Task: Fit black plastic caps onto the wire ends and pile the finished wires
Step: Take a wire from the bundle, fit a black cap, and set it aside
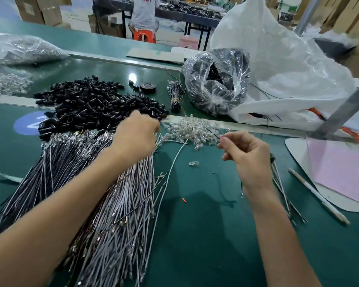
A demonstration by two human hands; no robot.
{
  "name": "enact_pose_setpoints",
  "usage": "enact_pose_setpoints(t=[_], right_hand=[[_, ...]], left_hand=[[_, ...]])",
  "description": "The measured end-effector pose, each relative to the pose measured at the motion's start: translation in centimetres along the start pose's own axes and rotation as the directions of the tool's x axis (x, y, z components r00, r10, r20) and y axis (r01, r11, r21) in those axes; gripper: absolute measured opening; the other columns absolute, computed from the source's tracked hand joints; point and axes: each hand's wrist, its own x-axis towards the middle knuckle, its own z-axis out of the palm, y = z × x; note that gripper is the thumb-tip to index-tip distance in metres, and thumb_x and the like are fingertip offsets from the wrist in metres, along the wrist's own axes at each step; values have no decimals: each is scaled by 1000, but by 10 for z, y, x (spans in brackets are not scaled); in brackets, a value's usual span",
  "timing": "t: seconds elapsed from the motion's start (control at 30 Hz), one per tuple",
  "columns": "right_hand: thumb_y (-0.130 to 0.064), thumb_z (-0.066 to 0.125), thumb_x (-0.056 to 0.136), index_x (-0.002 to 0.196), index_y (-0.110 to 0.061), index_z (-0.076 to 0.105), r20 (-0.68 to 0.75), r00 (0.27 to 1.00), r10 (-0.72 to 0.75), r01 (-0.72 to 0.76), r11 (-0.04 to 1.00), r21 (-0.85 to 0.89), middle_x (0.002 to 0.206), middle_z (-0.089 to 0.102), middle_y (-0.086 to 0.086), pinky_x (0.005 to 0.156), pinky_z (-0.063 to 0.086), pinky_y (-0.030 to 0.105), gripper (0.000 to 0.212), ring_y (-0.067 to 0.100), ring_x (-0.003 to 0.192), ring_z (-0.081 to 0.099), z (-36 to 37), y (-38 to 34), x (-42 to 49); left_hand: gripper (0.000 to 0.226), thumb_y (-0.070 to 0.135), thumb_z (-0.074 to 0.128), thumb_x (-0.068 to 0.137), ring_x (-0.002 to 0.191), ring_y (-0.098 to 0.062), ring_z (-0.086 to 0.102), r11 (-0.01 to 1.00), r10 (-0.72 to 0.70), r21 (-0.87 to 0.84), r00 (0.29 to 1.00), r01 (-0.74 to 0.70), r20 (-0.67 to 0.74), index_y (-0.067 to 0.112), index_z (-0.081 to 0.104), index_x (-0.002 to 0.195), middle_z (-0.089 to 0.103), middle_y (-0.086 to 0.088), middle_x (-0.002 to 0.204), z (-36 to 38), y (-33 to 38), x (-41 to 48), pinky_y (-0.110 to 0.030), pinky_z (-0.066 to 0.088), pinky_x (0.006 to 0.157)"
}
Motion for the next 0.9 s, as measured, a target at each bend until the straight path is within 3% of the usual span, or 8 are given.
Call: enact_pose_setpoints(t=[0.1, 0.3, 0.5, 0.6, 0.67, 0.77, 0.83, 0.9], right_hand=[[-8, 72, 86, 80, -18, 70, -9, 995, -95, 92, 982, -165, 67, 70, -6, 57, 49, 19, 11, 5, 52, 57, 6, 5, -2], [-8, 72, 86, 80, -19, 69, 11, 991, -133, 133, 972, -196, 68, 70, -6, 58, 51, 23, 13, 8, 55, 59, 9, 5, -4], [-8, 71, 87, 83, -12, 71, 72, 996, -48, 48, 999, -3, 71, 72, 1, 57, 49, 19, 6, 9, 54, 58, 9, 0, -5], [-13, 70, 82, 85, -10, 69, 122, 990, 71, -97, 969, 225, 70, 71, 2, 57, 50, 19, 4, 10, 53, 54, 7, -1, -4], [-15, 68, 78, 83, -10, 68, 184, 971, 150, -215, 886, 412, 69, 69, 3, 57, 51, 18, 7, 8, 52, 54, 7, -2, -3], [-10, 64, 76, 72, -11, 71, 295, 919, 261, -394, 632, 668, 68, 66, 5, 58, 54, 19, 8, 7, 51, 57, 12, -5, -3], [-9, 63, 75, 74, -8, 70, 356, 875, 328, -475, 437, 764, 68, 64, 6, 56, 54, 18, 7, 8, 51, 56, 16, -6, -4], [-10, 62, 75, 83, -7, 64, 385, 848, 363, -507, 346, 790, 69, 63, 4, 55, 53, 18, 9, 8, 50, 55, 21, -5, -6]], left_hand=[[42, -5, 57, 84, 116, -29, 47, 965, 14, 260, 1000, -20, 25, 12, 63, 122, 60, -9, 118, 8, -16, 34, -41, 43, 98], [36, -18, 52, 82, 95, -37, 62, 990, 9, 142, 1000, -12, 25, 3, 70, 105, 61, -14, 110, 20, -38, 57, -45, 53, 80], [13, 4, 59, 92, 101, -32, 58, 971, 100, 216, 995, -101, 13, 7, 63, 103, 62, -11, 106, 16, -47, 63, -38, 46, 75], [10, 8, 55, 95, 87, -37, 60, 975, 104, 204, 993, -92, -53, 2, 57, 104, 64, -18, 94, 12, -43, 57, -46, 52, 76], [14, 9, 55, 96, 83, -34, 61, 995, 72, 73, 991, -64, -114, 1, 57, 107, 65, -18, 93, 7, -32, 48, -48, 54, 77], [23, 12, 58, 95, 86, -21, 62, 942, -4, -334, 994, -32, -108, 6, 61, 117, 67, -7, 98, -5, 0, 24, -32, 53, 80], [19, 14, 58, 96, 76, -12, 61, 854, 28, -520, 998, 4, 53, 14, 67, 112, 67, 1, 92, -11, 22, 2, -20, 49, 67], [13, 14, 58, 96, 67, -10, 61, 723, 107, -681, 957, 112, 271, 19, 69, 99, 68, 2, 86, -12, 39, -21, -17, 47, 58]])
